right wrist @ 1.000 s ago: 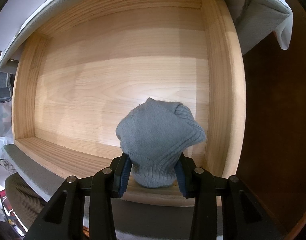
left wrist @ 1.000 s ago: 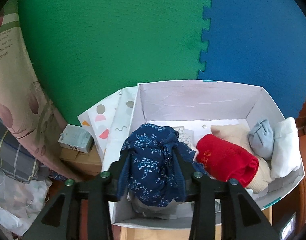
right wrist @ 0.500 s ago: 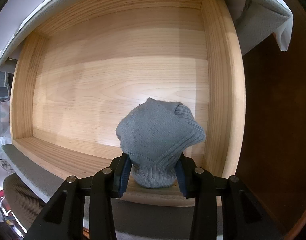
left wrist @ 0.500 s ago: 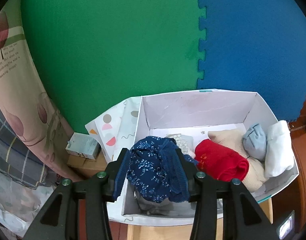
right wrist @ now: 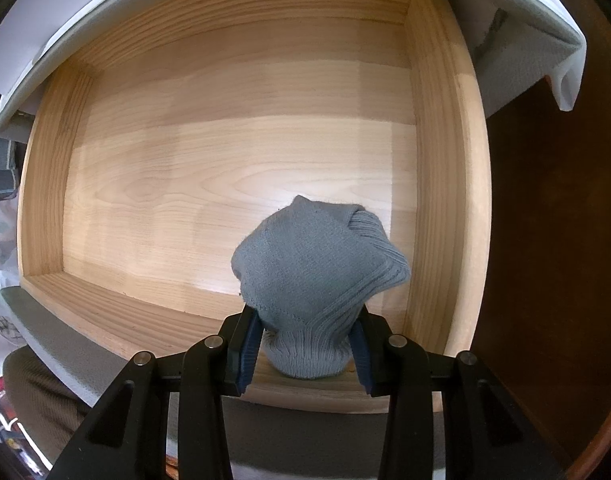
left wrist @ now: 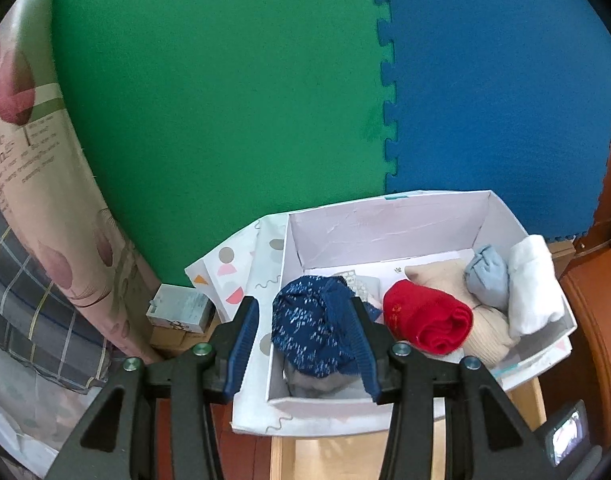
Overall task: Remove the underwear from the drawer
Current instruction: 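Lower the navy underwear into the box and open the left gripper, then withdraw the open left gripper back over the empty drawer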
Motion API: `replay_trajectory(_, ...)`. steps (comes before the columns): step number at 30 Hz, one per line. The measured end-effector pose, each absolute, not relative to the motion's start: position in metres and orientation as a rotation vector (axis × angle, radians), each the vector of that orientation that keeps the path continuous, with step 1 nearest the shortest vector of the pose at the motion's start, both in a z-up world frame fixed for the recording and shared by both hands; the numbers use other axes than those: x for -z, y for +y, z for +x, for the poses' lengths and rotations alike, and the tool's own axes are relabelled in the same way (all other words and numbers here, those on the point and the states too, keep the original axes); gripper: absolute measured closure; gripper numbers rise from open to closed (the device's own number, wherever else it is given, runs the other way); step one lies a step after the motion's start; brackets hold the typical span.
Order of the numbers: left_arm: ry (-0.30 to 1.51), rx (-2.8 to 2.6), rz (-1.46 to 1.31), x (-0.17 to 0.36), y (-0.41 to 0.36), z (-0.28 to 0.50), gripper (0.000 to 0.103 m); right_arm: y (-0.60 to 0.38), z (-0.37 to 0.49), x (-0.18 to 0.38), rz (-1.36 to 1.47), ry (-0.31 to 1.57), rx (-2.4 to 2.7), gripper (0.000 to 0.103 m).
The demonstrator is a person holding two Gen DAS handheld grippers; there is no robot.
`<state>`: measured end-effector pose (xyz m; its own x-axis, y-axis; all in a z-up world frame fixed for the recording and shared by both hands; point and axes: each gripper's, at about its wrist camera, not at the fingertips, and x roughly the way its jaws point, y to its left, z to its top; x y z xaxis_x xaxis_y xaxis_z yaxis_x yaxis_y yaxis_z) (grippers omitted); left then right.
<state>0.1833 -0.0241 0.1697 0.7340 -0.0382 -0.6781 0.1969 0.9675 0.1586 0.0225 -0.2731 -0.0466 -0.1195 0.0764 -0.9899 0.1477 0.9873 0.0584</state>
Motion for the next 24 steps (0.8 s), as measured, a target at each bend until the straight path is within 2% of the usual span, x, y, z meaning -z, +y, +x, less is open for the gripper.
replay_trajectory(10,0.727,0.114,0.195,-0.175,0.005,0.138,0.055,-0.262,0.023,0.041,0.135,1.648,0.063,0.066)
replay_trajectory(13,0.745,0.116,0.182,-0.169,0.014,0.125,0.05,-0.259,0.023,0.038,0.137,1.624,0.059,0.066)
replay_trajectory(24,0.815,0.075,0.18,-0.108,0.031,0.085,0.049,-0.262,0.02,0.013,0.124,1.463,0.039,0.066)
